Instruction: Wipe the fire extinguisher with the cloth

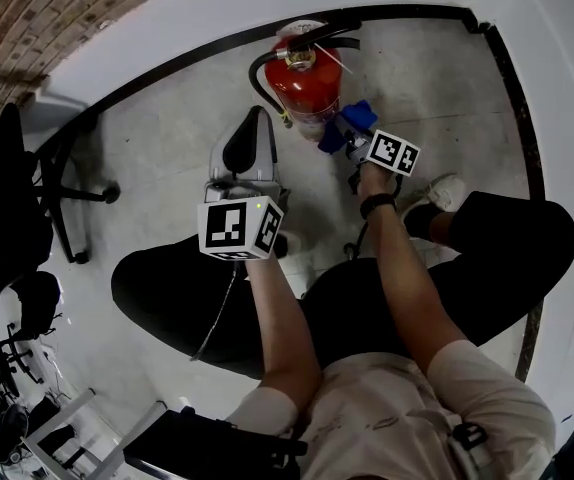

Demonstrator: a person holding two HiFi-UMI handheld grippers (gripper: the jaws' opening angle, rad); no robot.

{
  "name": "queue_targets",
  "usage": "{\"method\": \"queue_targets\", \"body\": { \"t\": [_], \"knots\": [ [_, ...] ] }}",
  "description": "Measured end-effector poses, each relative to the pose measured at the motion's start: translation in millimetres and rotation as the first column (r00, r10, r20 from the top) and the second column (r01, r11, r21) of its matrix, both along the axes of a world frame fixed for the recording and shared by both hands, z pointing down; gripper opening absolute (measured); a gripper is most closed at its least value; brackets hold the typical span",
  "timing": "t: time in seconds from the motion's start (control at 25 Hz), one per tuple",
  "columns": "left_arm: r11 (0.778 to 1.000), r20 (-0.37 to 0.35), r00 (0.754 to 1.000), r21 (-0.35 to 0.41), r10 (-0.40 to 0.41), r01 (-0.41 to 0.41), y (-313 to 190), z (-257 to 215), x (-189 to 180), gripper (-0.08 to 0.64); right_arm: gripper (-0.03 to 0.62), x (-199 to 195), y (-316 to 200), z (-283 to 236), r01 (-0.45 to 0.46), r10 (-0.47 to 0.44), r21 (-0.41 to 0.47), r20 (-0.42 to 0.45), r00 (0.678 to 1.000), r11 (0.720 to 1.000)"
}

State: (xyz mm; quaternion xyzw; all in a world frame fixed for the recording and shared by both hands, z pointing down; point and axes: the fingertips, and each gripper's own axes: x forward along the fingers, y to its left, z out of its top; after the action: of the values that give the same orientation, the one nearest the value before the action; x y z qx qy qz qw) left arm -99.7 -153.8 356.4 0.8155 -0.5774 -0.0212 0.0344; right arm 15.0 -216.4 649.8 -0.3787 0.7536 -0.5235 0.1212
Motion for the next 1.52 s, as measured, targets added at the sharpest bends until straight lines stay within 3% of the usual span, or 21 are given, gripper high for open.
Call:
{"method": "queue_targets", "body": {
  "t": [0.16, 0.2, 0.36, 0.44, 0.64, 0.8, 0.96, 1.04, 1.12, 1.24, 1.32, 1.4, 1.52],
  "knots": [
    [1.0, -0.005, 1.0, -0.026, -0.006, 0.006, -5.1, 13.6, -2.0, 0.003, 0.3, 8.0, -2.1, 24.6, -0.116, 0.116, -0.005, 0.135, 0.984, 0.993],
    [0.999, -0.006, 1.0, -0.033, -0.008, 0.008, -7.1, 17.7, -2.4, 0.003, 0.306, 8.7, -3.1, 26.6, -0.131, 0.127, 0.015, 0.149, 0.981, 0.991],
    [0.998, -0.001, 1.0, -0.063, -0.013, 0.013, -11.5, 31.4, -3.4, 0.003, 0.192, 3.9, -3.6, 20.6, -0.117, 0.092, 0.099, 0.224, 0.97, 0.988],
    [0.997, 0.0, 1.0, -0.071, -0.013, 0.013, -13.6, 34.4, -4.0, 0.003, 0.092, 5.5, -1.8, 31.9, -0.125, 0.105, 0.071, 0.231, 0.967, 0.99],
    [0.996, 0.002, 1.0, -0.089, -0.011, 0.011, -17.5, 42.1, -4.1, 0.003, 0.092, 5.7, -1.2, 83.1, -0.12, 0.126, -0.048, 0.161, 0.979, 0.992],
    [0.994, 0.008, 1.0, -0.107, -0.006, 0.007, -19.2, 50.9, -4.1, 0.003, 0.1, 4.9, -4.6, 109.2, -0.128, 0.142, -0.092, 0.173, 0.975, 0.987],
    [0.994, 0.013, 1.0, -0.112, 0.001, 0.0, -19.7, 52.5, -0.6, 0.003, 0.101, -5.6, 12.2, 149.9, -0.005, 0.007, -0.193, 0.012, 1.0, 0.981],
    [0.994, 0.022, 1.0, -0.107, 0.006, -0.004, -19.6, 50.2, 1.7, 0.003, 0.101, -4.3, 13.0, 148.8, 0.04, -0.054, -0.182, -0.072, 0.996, 0.982],
    [0.995, 0.022, 1.0, -0.098, 0.004, -0.002, -19.3, 46.1, 0.9, 0.003, 0.101, 1.4, 5.0, 127.3, 0.048, -0.06, -0.131, -0.097, 0.993, 0.99],
    [0.996, 0.008, 1.0, -0.084, 0.002, -0.002, -16.7, 39.0, 1.9, 0.003, 0.103, 19.4, -14.3, 68.9, -0.019, 0.021, -0.04, 0.047, 0.999, 0.999],
    [0.997, 0.006, 1.0, -0.072, 0.013, -0.013, -14.6, 33.3, 6.7, 0.003, 0.103, 35.5, -22.5, 28.4, -0.081, 0.09, -0.051, 0.188, 0.978, 0.995],
    [0.998, 0.0, 1.0, -0.056, 0.022, -0.022, -11.7, 26.2, 10.9, 0.003, 0.104, 51.0, -27.4, -11.4, -0.132, 0.143, -0.061, 0.269, 0.952, 0.989],
    [0.999, -0.009, 0.999, -0.035, 0.032, -0.032, -5.9, 16.4, 15.7, 0.003, 0.103, 63.3, -35.8, -86.7, -0.14, 0.097, 0.079, 0.4, 0.911, 0.987]
  ]
}}
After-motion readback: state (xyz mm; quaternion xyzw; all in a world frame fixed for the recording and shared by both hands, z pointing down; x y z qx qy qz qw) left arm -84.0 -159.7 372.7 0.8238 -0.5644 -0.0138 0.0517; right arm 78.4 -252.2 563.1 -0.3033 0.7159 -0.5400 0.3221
